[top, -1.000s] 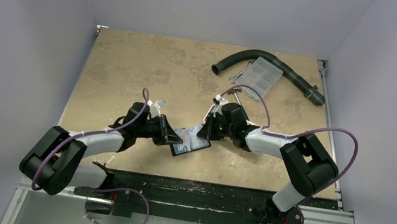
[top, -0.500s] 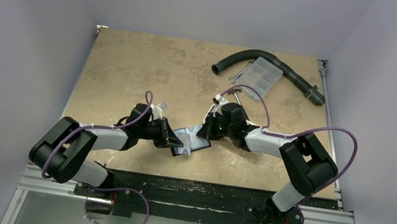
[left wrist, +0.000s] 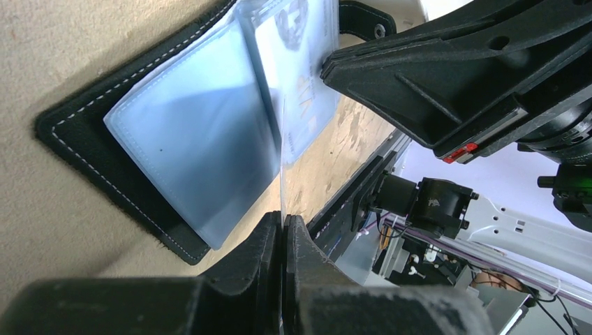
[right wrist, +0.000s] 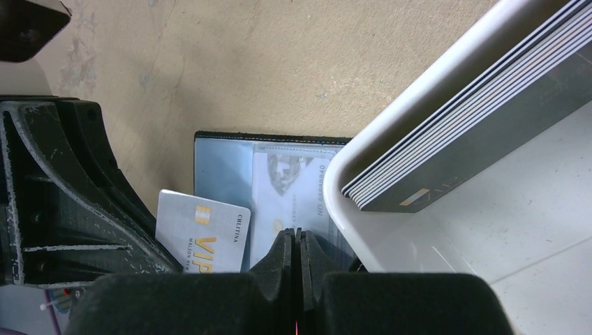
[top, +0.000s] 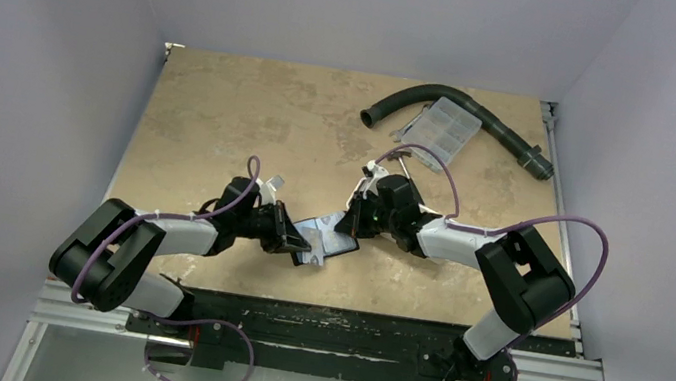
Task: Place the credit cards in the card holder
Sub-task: Insert the credit card into the card holder.
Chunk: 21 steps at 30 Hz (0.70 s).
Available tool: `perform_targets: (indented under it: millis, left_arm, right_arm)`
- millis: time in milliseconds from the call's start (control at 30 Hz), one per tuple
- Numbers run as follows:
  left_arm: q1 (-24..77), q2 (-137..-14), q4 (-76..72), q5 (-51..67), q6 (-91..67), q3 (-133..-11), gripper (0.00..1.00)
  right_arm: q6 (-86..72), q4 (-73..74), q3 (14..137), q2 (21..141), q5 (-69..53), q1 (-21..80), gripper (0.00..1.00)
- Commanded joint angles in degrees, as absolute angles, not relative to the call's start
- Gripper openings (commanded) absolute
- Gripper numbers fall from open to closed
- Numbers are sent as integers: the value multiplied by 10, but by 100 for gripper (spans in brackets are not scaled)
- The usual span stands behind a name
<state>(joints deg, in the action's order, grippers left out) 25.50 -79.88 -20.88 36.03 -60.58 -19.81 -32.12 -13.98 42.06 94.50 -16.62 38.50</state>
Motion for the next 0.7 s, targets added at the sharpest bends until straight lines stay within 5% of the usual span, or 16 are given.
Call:
perform_targets:
  millis: [0,667]
  left_arm:
    - [250,-787,-198,361,-597,-201,0]
    - [250,-842,-241,373,-610,-201,0]
  right_arm:
    - [-315,-112,410,966,-155,384,0]
    - [-316,-114,409,968,-156,384,0]
